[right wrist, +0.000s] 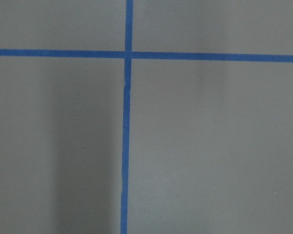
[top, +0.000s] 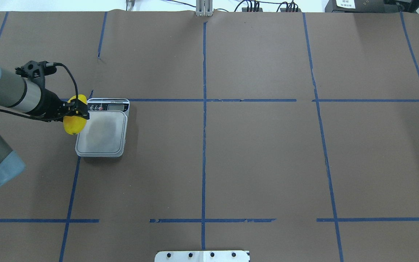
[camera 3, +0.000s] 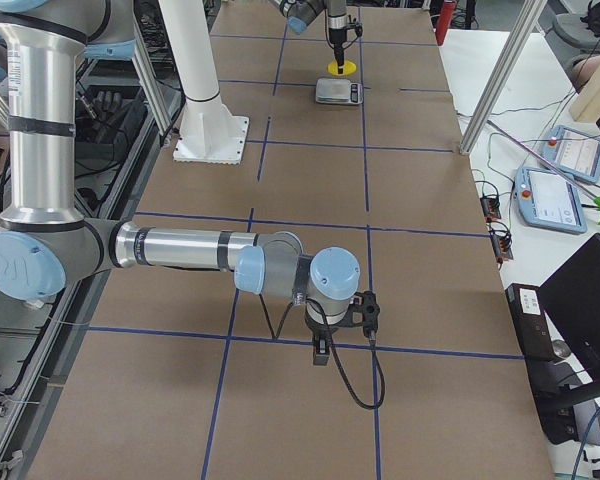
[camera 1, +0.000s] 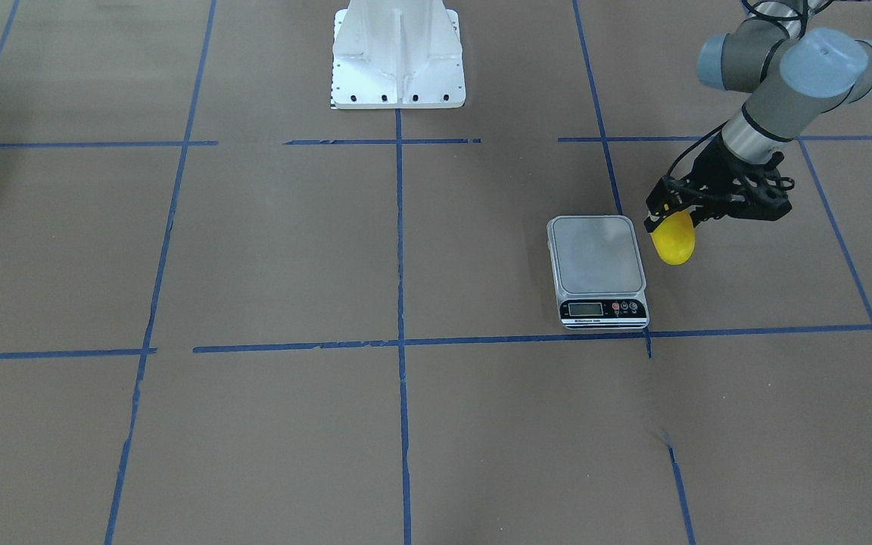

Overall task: Weigh mango
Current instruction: 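Carry the mango with the left gripper over the scale and lower it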

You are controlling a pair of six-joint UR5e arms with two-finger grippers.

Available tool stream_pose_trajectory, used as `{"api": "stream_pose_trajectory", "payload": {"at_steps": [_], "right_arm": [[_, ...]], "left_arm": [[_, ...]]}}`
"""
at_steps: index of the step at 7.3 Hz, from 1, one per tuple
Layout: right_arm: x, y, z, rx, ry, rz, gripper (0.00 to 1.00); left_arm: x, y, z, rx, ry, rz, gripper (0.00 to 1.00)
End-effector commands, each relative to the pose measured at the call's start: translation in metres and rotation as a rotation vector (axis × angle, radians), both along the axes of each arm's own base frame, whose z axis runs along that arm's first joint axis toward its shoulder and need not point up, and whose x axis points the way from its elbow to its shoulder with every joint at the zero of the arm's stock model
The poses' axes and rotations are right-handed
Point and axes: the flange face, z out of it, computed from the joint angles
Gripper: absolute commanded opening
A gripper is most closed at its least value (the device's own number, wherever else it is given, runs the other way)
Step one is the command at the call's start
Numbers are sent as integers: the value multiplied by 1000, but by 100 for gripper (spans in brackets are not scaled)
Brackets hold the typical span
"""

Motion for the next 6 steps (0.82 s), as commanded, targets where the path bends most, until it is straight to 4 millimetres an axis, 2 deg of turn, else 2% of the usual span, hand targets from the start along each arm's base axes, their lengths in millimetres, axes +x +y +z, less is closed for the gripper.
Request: {"api": "stream_pose_trajectory", "payload": {"at_steps": [1, 3, 4, 6], "right_arm": [[0, 0, 0, 0, 0, 0, 100], [0, 0, 0, 0, 0, 0, 100], [0, 0, 0, 0, 0, 0, 100], [0, 0, 0, 0, 0, 0, 100]], "left_arm": [[18, -12, -22, -41, -30, -36, 0], [36, -5, -15, -50, -46, -12, 0], [51, 2, -8, -61, -58, 13, 7], [52, 6, -16, -53, -45, 17, 15]]}}
